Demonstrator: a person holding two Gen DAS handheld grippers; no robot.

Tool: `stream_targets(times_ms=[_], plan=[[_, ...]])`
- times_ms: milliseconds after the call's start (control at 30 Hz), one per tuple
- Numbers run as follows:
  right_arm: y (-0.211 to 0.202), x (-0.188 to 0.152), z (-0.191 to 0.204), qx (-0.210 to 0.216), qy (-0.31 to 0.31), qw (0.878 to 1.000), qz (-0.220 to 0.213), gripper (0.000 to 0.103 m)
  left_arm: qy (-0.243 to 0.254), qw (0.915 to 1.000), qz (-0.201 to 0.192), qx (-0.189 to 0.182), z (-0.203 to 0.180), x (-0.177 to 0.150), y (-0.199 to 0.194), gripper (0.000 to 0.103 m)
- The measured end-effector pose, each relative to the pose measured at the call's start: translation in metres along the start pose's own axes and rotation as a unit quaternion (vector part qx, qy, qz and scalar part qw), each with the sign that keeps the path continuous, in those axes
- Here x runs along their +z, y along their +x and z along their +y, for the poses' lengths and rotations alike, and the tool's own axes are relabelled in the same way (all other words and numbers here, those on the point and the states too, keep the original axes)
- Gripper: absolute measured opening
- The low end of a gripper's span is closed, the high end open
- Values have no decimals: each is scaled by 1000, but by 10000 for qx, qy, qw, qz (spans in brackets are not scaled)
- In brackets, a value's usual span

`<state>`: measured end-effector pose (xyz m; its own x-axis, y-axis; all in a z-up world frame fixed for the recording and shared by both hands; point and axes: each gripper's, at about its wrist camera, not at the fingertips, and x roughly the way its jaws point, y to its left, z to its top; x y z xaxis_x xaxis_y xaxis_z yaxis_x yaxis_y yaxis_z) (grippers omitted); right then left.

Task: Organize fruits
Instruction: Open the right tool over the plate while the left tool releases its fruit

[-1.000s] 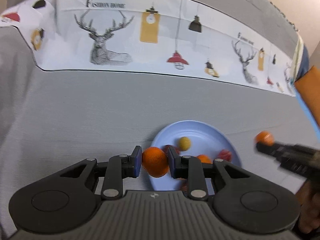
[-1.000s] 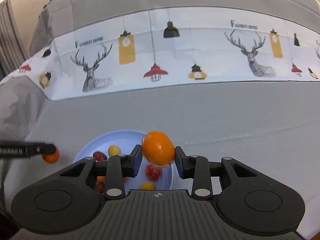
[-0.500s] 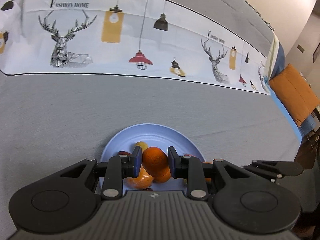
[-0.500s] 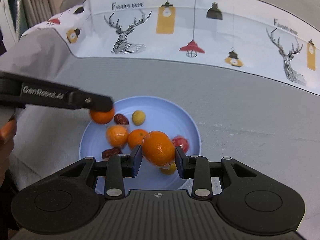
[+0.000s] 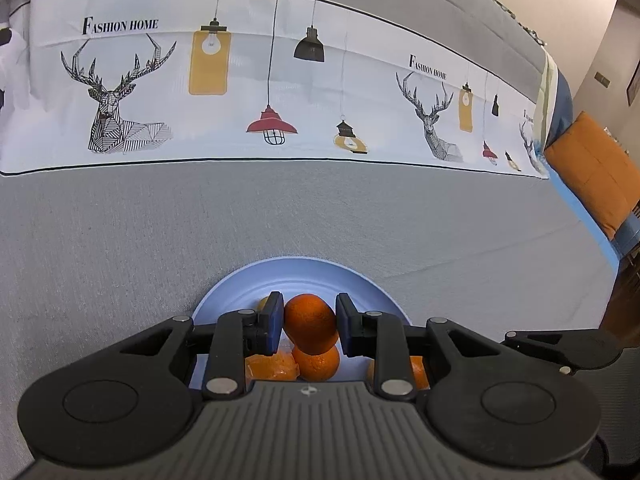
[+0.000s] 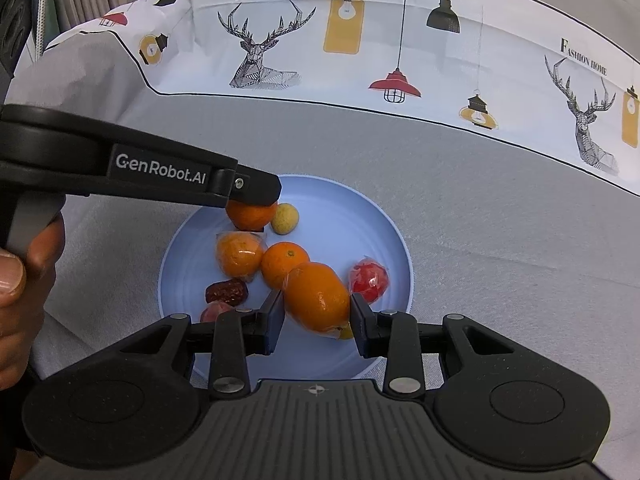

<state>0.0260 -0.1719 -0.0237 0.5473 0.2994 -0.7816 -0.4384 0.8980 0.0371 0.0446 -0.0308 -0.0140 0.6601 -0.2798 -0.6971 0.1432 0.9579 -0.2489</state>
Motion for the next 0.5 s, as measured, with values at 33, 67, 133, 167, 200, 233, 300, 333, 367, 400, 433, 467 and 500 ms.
stream_targets(times_ms=[33,67,133,167,200,233,300,333,367,400,433,467,500], plan=[[0,0,0,-4,5,10000,-3,37,-2,10000,4,-2,0,0,0,31],[0,0,-1,-3,14,10000,-13,37,-10,10000,11,-7,1,0,0,31],[0,0,0,-2,19,10000,-43,37,-32,10000,32,-30,1,1,1,31],[0,0,0,1,22,10000,-52,37,-30,10000,31,-31,1,0,1,31],[0,0,0,2,19,10000,-60,37,-19,10000,24,-25,1,0,1,31],[0,-1,0,6,13,10000,-66,37,-11,10000,18,-19,1,0,1,31],[0,-1,1,23,2,10000,-75,37,-33,10000,9,-30,2,1,0,31],[0,-1,2,30,-6,10000,-78,37,-51,10000,7,-32,2,1,0,32],[0,-1,2,31,-12,10000,-76,38,-74,10000,18,-23,3,1,1,33],[0,-1,2,7,-17,10000,-75,38,-104,9999,40,-18,3,1,1,38],[1,-1,3,-16,-21,10000,-61,43,-151,9999,34,-33,5,1,0,41],[0,-1,3,-18,-9,10000,-68,51,-182,9998,6,-29,6,1,-1,45],[0,-1,2,-12,14,10000,-91,53,-184,9998,-16,-16,6,1,-2,47]])
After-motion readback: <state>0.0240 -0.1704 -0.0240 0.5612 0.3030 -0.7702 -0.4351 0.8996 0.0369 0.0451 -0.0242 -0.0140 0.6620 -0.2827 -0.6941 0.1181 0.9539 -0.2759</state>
